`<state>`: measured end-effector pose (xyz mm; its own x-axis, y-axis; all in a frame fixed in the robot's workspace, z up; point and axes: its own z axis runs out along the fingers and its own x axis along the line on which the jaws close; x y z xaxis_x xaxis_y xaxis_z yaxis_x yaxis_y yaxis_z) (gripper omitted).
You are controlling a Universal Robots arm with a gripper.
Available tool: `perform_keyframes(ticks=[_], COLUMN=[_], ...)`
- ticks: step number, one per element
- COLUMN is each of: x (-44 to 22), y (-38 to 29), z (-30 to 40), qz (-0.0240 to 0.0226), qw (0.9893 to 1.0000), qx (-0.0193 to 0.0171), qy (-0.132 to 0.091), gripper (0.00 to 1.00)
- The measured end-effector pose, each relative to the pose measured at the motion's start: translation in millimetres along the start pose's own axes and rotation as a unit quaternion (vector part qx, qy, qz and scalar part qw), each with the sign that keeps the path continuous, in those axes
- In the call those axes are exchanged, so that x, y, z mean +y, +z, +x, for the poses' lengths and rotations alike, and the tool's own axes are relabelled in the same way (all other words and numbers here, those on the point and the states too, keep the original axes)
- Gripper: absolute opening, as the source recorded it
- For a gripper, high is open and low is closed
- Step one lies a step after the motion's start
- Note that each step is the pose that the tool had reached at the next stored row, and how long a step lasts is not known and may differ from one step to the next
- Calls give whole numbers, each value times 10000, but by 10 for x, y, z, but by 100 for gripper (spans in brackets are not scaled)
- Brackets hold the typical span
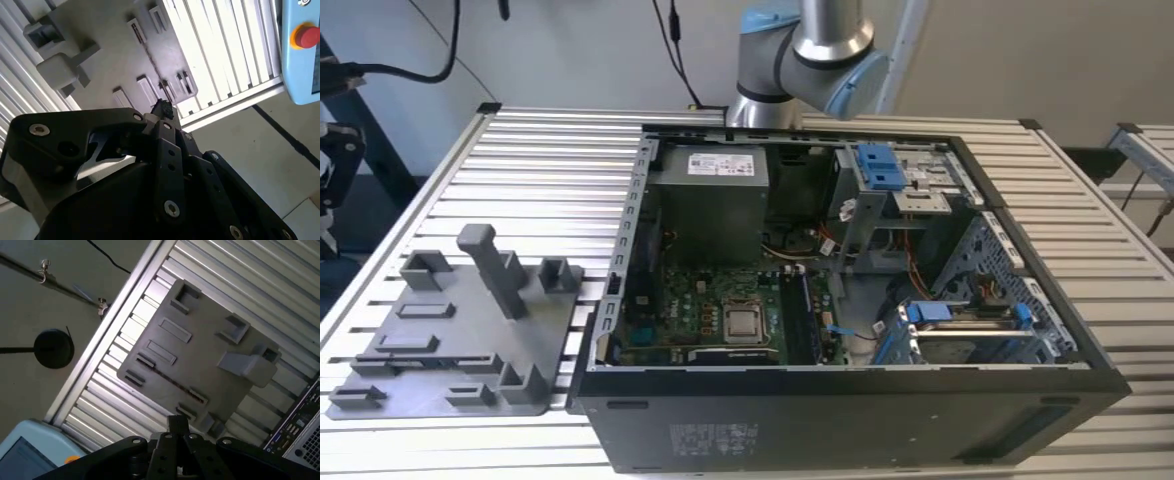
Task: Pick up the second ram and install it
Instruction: 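Pick up the second ram and move it above second insertion slot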
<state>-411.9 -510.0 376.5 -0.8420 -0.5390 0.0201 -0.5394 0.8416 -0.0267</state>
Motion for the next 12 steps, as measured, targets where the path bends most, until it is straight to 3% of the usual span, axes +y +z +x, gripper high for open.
perform_keyframes(ticks=[6, 12], x=[0, 1], y=[4, 16], z=[1, 1], qz=[3, -33], qw=[9997, 9981], qx=[-8, -49], qy=[-242, -609], gripper=[11, 11])
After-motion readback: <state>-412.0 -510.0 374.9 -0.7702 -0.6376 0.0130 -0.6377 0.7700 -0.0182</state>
